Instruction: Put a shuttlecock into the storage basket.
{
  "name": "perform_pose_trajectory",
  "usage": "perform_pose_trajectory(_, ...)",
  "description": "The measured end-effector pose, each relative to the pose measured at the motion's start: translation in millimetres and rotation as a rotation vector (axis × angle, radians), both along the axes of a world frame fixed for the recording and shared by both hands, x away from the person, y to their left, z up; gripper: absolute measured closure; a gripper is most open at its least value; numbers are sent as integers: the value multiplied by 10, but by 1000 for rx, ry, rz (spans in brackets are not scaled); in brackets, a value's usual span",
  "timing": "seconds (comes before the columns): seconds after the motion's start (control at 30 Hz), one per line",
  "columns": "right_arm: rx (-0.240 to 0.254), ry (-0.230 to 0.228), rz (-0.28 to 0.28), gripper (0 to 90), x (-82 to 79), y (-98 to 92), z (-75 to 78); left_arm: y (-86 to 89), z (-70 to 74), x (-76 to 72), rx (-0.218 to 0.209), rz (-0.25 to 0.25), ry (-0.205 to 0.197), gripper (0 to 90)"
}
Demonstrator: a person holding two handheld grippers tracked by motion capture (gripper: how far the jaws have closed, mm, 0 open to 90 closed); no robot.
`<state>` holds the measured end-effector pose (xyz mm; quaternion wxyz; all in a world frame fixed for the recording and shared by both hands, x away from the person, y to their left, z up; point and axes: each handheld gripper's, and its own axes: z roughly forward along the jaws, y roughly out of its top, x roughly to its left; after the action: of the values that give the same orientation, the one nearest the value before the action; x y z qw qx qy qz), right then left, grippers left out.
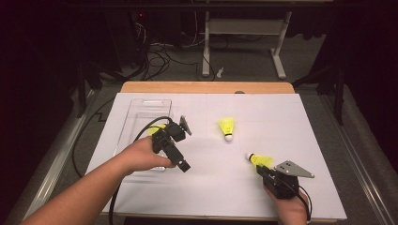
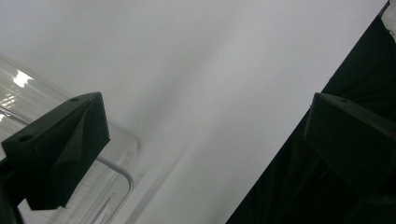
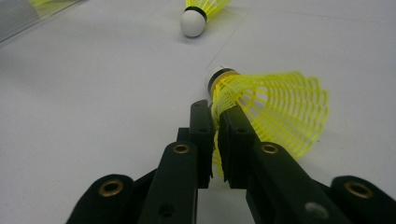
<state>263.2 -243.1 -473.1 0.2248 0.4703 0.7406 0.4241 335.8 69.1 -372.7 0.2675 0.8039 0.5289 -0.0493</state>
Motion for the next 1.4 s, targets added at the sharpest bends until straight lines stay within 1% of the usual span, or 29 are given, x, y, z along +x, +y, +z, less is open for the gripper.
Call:
perform_pose_trajectory(0.03,1,4,-3,882,0,1,-2,2,-1,0,2,-3,-1,9)
perform_pose_trajectory(0.1,-4,3,-2,897,-1,0,0,-2,-1,-3,-1,0,-4,8)
perform_pose_trajectory(0.17,-7,-8,-8,900,-12,0,18,-6,-2,-6,-1,0,-5,9)
perform_pose_trajectory(0.43,-3,-33,9,900,-55,-2,69,0,-13,-11,-1,-6,-10,8)
perform_pose_trajectory(0.53,3,-43,23,900,-68,-6,101,11,-10,-6,-11,-8,-2,10)
perform_pose_trajectory(0.63,12,-52,40,900,-83,5,151,24,-13,4,-3,-21,-1,12)
perform_pose_trajectory(0.7,9,-60,50,900,-87,20,195,31,0,12,-14,-23,2,12)
perform_pose_trajectory(0.73,11,-62,57,900,-90,31,217,33,6,13,-13,-30,2,12)
perform_pose_trajectory(0.83,-4,-65,82,900,-89,75,272,31,29,23,-10,-43,-2,12)
perform_pose_trajectory(0.9,-11,-65,102,900,-72,100,305,14,40,25,-16,-45,-5,14)
perform_pose_trajectory(0.97,-11,-59,125,900,-53,131,337,11,32,34,-14,-62,0,17)
perform_pose_trajectory(1.0,-11,-56,136,900,-40,148,352,5,20,40,-13,-59,-6,18)
perform_pose_trajectory(1.07,-10,-55,159,900,-7,182,375,-11,-10,36,-7,-67,-11,22)
perform_pose_trajectory(1.1,-6,-55,168,900,9,201,383,-12,-22,32,-4,-87,-11,23)
perform_pose_trajectory(1.23,1,-43,210,900,73,291,385,-46,-45,9,-11,-115,-14,36)
perform_pose_trajectory(1.3,-2,-39,228,900,95,346,374,-55,-62,-1,-6,-135,-19,40)
perform_pose_trajectory(1.4,11,-32,255,900,119,415,349,-81,-99,-29,5,-150,-26,53)
